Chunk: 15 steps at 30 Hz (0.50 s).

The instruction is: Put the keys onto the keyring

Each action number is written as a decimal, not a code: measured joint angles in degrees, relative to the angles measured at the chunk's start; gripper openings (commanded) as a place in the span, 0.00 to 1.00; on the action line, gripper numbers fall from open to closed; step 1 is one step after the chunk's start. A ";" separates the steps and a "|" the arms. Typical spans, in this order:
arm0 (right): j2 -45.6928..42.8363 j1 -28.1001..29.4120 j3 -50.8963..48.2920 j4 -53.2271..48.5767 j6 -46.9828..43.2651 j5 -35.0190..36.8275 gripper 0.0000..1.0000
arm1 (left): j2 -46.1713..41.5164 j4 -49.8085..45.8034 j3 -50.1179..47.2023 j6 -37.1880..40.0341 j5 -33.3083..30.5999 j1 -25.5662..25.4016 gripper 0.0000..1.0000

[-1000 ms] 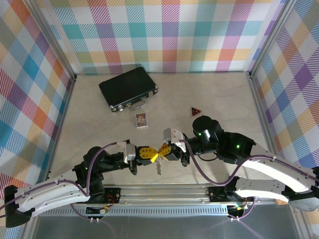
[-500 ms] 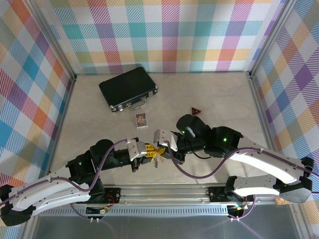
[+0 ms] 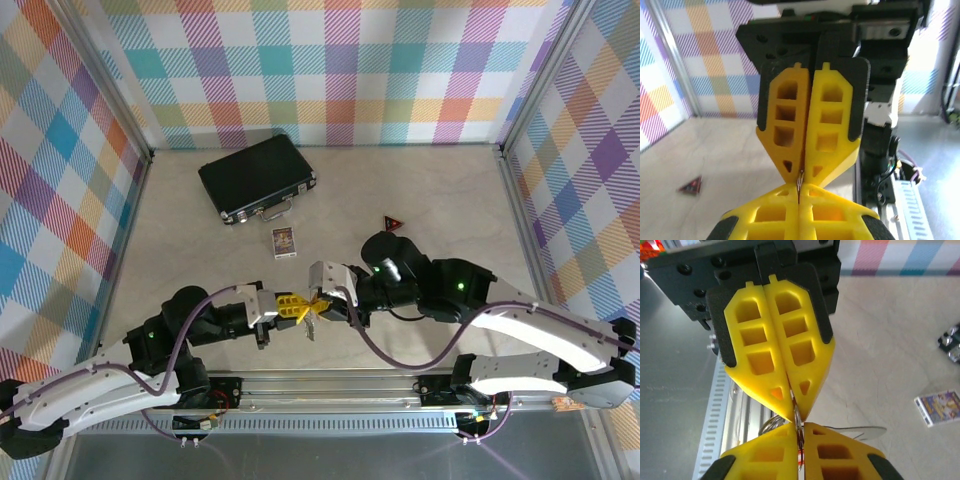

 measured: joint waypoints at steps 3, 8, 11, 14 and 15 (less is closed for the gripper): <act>-1.97 0.04 -1.40 2.23 0.81 -0.83 0.10 | -0.92 4.79 -2.12 -1.20 1.81 -0.02 0.00; -4.07 0.04 -2.80 3.56 1.73 -1.60 0.11 | -0.52 12.59 -4.92 -3.32 4.09 0.00 0.00; -4.50 0.04 -2.99 3.87 2.23 -2.10 0.10 | -0.17 16.76 -6.60 -4.57 4.81 0.00 0.00; -4.87 0.04 -3.32 4.28 2.40 -2.40 0.10 | 0.68 18.80 -6.78 -5.25 5.22 0.00 0.00; -5.07 0.04 -3.48 4.39 2.45 -2.49 0.10 | 0.90 19.32 -6.80 -5.31 5.27 0.00 0.00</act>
